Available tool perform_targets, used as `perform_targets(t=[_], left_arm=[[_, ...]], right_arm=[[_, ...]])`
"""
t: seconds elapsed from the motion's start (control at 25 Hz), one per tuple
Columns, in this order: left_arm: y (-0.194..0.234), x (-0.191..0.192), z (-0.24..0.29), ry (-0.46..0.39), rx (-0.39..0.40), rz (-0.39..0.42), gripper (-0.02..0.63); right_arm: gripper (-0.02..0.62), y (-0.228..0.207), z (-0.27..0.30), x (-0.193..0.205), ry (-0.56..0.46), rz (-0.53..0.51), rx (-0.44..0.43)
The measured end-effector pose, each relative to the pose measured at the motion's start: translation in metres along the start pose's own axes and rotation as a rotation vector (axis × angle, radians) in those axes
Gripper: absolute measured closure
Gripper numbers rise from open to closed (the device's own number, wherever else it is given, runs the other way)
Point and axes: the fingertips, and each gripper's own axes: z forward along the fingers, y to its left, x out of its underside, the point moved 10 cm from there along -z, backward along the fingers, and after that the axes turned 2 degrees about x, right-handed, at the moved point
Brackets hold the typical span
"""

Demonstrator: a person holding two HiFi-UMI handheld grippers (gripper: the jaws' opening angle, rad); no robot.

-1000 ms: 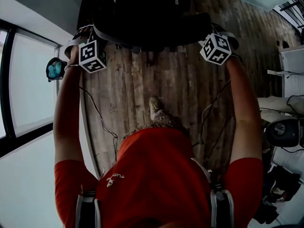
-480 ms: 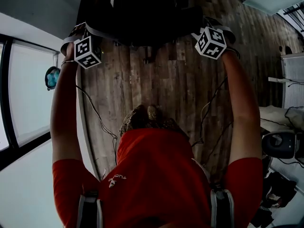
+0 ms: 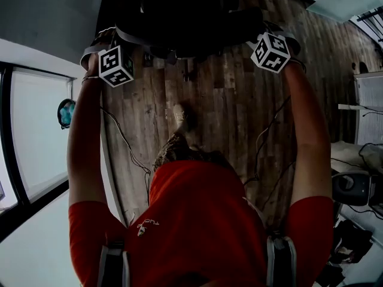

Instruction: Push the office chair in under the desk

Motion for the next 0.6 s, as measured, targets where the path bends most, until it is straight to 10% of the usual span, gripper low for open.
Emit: perform_targets(t=[0.6], left_arm=[[0.107, 0.022, 0.102, -0.022, 0.010, 0.024, 0.465]], right_arm=[[0.439, -0.112, 0.080, 0.014, 0.038, 0.042, 0.002]])
